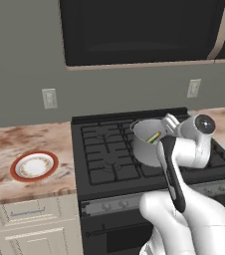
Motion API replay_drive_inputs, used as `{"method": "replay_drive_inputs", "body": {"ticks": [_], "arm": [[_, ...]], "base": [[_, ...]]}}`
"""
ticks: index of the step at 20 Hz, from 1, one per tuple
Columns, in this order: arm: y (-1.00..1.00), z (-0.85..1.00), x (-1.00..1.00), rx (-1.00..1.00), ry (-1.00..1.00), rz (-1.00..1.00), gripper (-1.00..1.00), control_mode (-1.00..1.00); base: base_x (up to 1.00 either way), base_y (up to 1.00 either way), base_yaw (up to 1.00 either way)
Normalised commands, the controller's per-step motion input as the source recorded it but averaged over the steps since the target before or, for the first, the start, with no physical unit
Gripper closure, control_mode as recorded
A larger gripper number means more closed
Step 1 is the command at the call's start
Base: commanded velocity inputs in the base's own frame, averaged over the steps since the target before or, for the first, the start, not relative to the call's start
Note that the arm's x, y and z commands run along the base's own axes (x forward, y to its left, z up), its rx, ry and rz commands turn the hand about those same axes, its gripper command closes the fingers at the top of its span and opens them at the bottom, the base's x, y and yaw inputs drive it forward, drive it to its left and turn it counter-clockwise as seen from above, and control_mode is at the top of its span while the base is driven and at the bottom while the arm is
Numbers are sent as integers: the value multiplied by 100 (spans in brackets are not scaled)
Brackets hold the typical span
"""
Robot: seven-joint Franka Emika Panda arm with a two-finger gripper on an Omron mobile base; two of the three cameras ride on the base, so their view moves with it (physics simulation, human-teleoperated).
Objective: Retrieve the frozen meat and place it in the pot on a burner. Then turn the burner on.
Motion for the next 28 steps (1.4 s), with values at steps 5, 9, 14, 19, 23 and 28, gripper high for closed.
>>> {"method": "replay_drive_inputs", "body": {"ticks": [5,9,14,19,23,28], "arm": [[0,0,-23,-4,-4,6,-100,-100],[0,0,-19,-4,-7,7,-100,-100],[-6,19,-8,-6,-10,9,-100,-100],[-27,3,-25,-3,-6,10,-100,-100],[-44,0,-25,0,-8,12,-100,-100],[-40,0,-33,-9,-4,19,-100,-100]], "base": [[0,0,0],[0,0,0],[0,0,0],[0,0,0],[0,0,0],[0,0,0]]}}
